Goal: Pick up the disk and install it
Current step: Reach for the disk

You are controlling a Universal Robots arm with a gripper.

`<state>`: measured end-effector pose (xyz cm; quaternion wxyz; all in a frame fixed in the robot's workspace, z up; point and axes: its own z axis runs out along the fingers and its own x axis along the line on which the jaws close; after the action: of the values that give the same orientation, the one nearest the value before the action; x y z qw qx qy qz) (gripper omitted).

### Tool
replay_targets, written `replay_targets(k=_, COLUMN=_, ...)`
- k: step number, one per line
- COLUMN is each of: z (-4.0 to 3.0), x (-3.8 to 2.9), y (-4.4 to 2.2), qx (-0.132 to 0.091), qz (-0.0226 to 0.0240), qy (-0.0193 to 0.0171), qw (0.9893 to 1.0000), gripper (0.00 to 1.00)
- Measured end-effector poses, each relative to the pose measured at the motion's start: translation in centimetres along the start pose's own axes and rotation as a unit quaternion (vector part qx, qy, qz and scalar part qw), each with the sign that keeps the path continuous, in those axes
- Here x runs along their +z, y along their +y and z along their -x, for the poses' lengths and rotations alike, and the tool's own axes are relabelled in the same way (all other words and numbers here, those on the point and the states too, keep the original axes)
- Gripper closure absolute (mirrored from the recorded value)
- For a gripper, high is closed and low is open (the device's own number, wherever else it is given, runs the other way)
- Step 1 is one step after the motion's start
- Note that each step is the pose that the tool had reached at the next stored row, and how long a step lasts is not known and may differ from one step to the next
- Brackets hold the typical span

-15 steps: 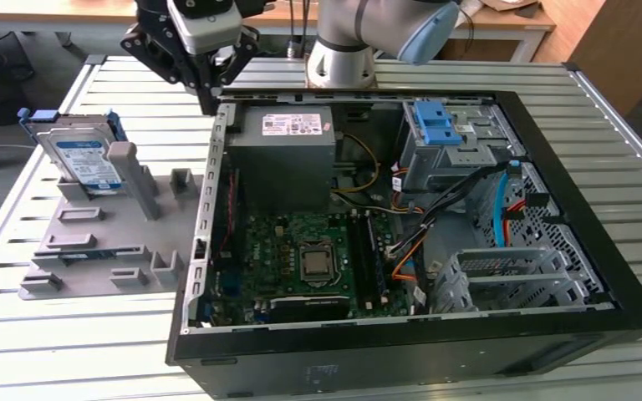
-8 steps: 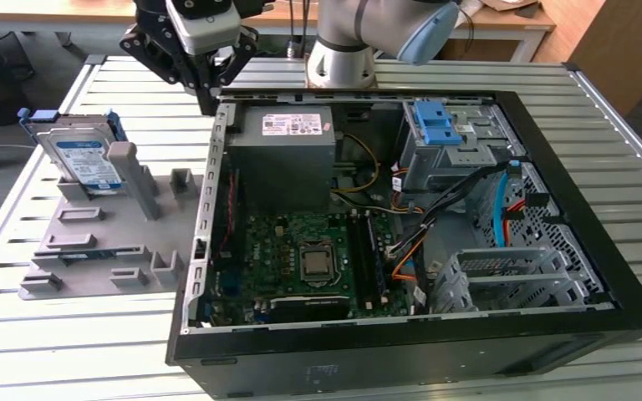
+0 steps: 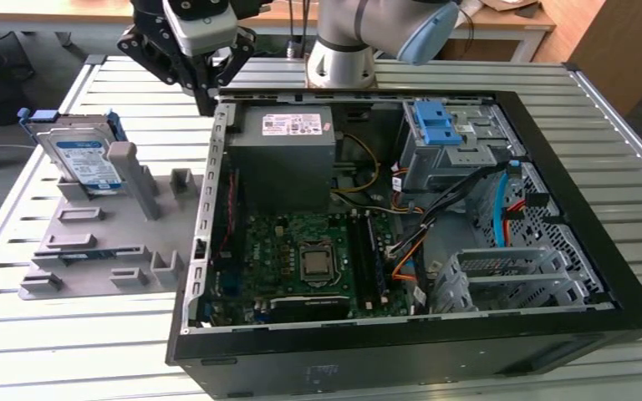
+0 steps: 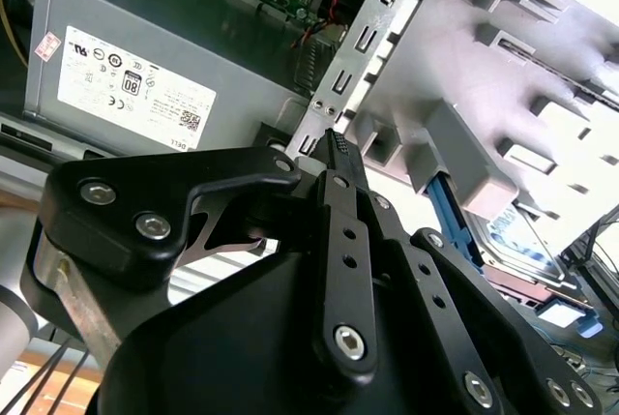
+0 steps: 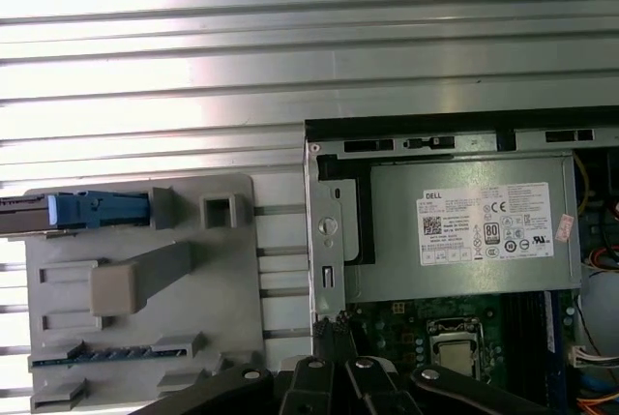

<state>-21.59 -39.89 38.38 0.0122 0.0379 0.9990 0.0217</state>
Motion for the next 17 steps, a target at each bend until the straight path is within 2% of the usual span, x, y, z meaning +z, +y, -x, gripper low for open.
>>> replay_targets(k=17, z=-0.35, x=0.04, y=-0.03, qx=0.0, qz=0.0, qy=0.0, qw=1.0, gripper=0.89)
